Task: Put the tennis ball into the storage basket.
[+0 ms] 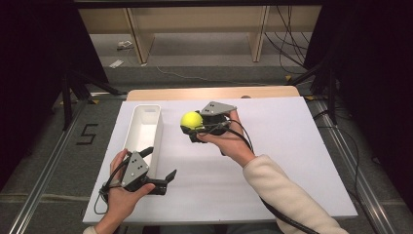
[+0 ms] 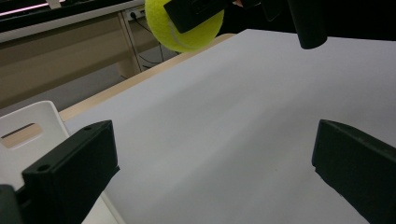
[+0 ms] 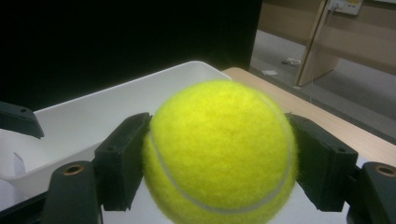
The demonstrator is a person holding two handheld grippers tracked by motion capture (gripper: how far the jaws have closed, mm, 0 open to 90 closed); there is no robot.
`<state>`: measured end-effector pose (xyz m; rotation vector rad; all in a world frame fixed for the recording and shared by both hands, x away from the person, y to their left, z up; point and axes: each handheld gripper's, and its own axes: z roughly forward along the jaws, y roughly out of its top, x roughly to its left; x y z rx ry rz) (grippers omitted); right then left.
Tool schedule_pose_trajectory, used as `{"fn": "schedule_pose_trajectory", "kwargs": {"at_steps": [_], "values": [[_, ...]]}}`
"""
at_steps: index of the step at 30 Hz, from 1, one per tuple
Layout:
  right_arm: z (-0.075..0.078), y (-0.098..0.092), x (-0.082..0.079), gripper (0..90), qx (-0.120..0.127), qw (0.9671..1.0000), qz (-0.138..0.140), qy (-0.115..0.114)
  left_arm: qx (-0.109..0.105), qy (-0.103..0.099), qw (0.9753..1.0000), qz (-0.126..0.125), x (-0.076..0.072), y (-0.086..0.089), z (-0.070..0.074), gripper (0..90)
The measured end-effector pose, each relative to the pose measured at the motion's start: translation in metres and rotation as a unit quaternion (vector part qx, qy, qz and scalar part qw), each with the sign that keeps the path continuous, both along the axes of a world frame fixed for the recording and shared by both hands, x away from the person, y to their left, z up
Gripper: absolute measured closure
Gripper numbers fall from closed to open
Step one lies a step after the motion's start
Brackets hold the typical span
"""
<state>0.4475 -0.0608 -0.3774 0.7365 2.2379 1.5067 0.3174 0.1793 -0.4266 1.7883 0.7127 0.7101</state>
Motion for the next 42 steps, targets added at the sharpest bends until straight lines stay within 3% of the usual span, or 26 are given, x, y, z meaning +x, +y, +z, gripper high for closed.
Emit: {"fn": "schedule_pose_trajectory", "kwargs": {"at_steps": [42], "values": [[-0.001,0.014,0.001,26.8,-0.005,0.9999,0.013,0.004,-0.002,0.007,1.0000,-0.006,-0.001,-0.001,-0.001,0.0]]}}
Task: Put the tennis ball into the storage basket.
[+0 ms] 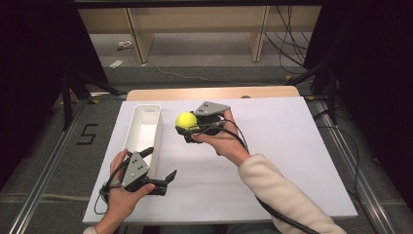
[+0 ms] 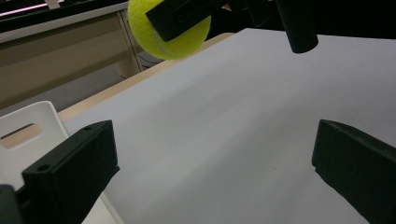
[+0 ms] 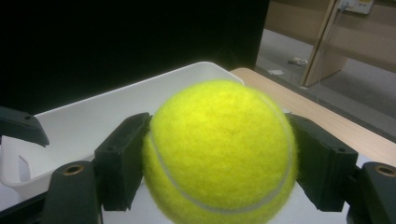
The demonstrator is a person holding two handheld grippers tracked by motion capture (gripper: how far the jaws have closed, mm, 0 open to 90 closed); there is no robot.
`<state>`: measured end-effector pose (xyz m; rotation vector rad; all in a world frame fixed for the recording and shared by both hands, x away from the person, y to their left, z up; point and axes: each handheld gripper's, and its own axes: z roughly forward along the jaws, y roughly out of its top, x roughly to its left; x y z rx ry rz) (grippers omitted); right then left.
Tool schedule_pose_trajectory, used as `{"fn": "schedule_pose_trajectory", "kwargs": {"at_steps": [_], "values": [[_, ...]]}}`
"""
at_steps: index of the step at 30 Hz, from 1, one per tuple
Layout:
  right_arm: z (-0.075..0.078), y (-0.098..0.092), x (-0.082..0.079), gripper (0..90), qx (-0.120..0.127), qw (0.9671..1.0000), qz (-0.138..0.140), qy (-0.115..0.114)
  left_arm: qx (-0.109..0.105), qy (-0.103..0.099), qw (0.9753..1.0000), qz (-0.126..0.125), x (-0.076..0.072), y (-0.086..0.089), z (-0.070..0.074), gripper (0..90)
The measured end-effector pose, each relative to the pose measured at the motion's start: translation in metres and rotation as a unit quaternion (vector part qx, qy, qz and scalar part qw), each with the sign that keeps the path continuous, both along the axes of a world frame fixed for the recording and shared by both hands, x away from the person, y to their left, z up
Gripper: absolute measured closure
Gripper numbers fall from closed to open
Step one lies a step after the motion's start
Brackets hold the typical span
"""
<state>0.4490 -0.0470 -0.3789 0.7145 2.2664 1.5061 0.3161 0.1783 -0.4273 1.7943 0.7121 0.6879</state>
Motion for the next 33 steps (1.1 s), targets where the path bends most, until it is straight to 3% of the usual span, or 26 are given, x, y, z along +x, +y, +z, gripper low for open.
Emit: {"fn": "schedule_pose_trajectory", "kwargs": {"at_steps": [33], "values": [[-0.002,0.012,0.001,26.8,-0.001,0.9999,0.010,0.005,-0.001,0.000,1.0000,0.001,-0.001,0.001,0.000,0.0]]}}
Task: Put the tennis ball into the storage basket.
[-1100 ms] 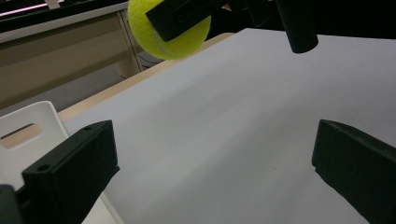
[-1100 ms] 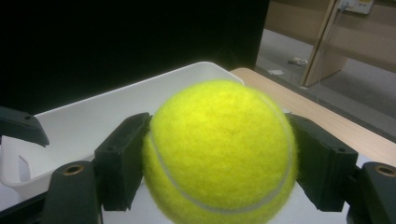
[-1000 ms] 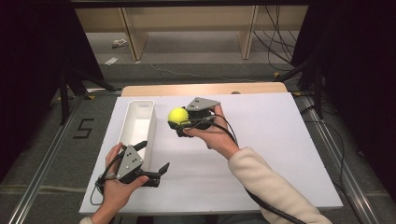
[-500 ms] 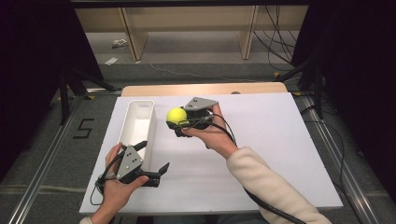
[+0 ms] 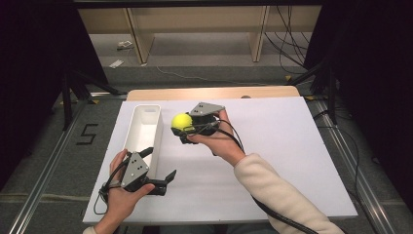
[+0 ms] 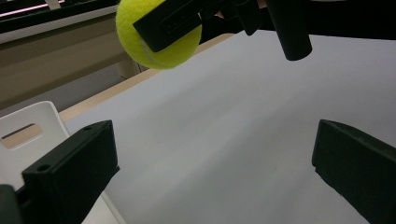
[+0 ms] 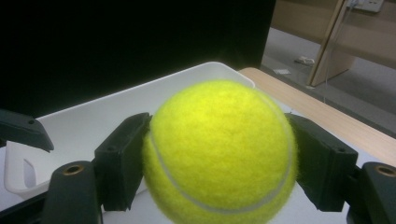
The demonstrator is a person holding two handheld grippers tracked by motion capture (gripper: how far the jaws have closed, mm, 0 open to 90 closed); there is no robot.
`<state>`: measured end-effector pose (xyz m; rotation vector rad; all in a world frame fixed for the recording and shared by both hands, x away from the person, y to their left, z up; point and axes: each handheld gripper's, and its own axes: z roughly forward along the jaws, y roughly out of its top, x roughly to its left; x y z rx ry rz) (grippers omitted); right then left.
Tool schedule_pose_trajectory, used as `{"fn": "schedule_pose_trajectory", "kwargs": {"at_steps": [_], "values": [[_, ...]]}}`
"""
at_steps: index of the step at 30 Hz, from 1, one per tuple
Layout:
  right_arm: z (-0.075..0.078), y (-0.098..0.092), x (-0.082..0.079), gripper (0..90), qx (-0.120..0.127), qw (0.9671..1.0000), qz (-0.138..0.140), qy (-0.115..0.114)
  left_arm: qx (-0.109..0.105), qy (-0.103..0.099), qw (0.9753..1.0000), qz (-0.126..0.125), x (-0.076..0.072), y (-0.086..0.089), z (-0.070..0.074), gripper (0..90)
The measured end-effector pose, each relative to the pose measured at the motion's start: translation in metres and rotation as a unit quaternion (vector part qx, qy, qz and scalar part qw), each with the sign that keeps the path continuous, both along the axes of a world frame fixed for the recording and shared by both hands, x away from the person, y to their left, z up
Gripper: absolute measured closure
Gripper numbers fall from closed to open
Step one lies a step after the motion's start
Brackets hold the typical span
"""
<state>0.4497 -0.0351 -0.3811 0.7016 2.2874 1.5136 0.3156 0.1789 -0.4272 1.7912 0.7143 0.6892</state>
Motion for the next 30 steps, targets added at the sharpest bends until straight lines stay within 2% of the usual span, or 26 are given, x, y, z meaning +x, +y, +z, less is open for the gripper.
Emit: {"fn": "schedule_pose_trajectory", "kwargs": {"at_steps": [20,30], "values": [[0.003,0.012,-0.001,26.8,-0.003,1.0000,0.009,0.000,0.004,-0.002,1.0000,-0.002,-0.001,0.000,0.001,0.0],[0.002,0.012,0.001,26.8,-0.007,0.9999,0.010,0.001,0.003,-0.002,1.0000,-0.002,-0.001,0.000,0.001,0.0]]}}
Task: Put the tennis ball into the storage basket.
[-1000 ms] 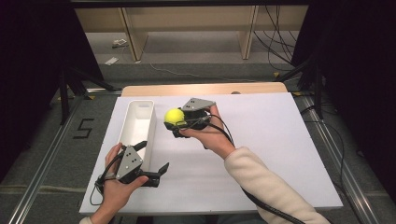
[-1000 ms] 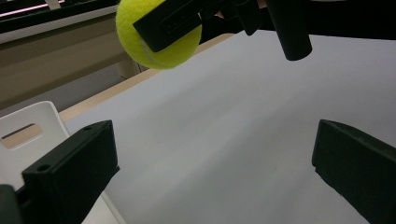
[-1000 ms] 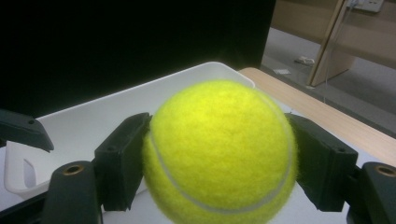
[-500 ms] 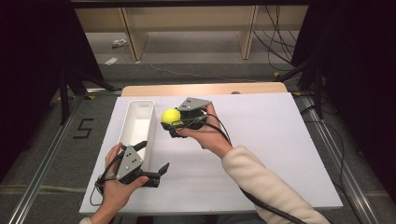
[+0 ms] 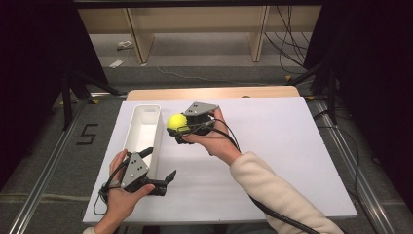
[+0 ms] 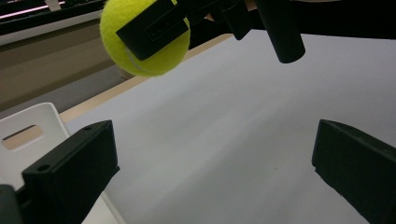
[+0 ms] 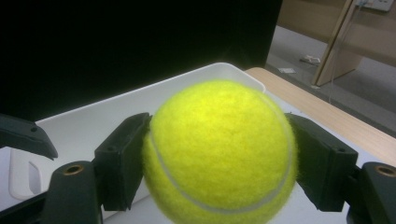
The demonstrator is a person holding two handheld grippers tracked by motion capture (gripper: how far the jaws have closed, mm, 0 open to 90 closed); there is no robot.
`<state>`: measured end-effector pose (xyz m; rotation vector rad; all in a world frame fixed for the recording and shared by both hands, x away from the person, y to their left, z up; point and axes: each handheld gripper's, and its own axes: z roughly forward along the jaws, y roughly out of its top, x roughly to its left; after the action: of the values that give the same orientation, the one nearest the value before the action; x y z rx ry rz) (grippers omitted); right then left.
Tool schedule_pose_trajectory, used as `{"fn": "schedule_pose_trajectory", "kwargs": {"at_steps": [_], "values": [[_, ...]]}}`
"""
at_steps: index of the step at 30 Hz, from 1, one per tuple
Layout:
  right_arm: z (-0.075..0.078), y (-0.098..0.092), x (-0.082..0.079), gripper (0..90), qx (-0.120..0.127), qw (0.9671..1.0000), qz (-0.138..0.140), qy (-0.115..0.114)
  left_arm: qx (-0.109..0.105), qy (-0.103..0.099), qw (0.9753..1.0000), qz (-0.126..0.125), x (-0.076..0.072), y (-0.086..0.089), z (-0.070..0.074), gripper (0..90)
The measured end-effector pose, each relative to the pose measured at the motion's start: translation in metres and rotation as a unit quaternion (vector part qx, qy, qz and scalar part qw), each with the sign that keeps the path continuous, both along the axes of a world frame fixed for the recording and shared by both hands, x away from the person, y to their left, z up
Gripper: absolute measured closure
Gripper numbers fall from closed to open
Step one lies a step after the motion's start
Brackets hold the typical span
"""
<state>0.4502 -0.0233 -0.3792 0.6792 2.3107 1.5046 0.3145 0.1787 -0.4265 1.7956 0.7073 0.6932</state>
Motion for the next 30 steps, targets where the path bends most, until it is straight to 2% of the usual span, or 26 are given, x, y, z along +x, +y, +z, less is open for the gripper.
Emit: {"fn": "schedule_pose_trajectory", "kwargs": {"at_steps": [30], "values": [[0.001,0.018,0.002,26.8,-0.004,0.9999,0.011,0.003,-0.001,0.000,1.0000,0.000,-0.001,0.000,0.000,0.0]]}}
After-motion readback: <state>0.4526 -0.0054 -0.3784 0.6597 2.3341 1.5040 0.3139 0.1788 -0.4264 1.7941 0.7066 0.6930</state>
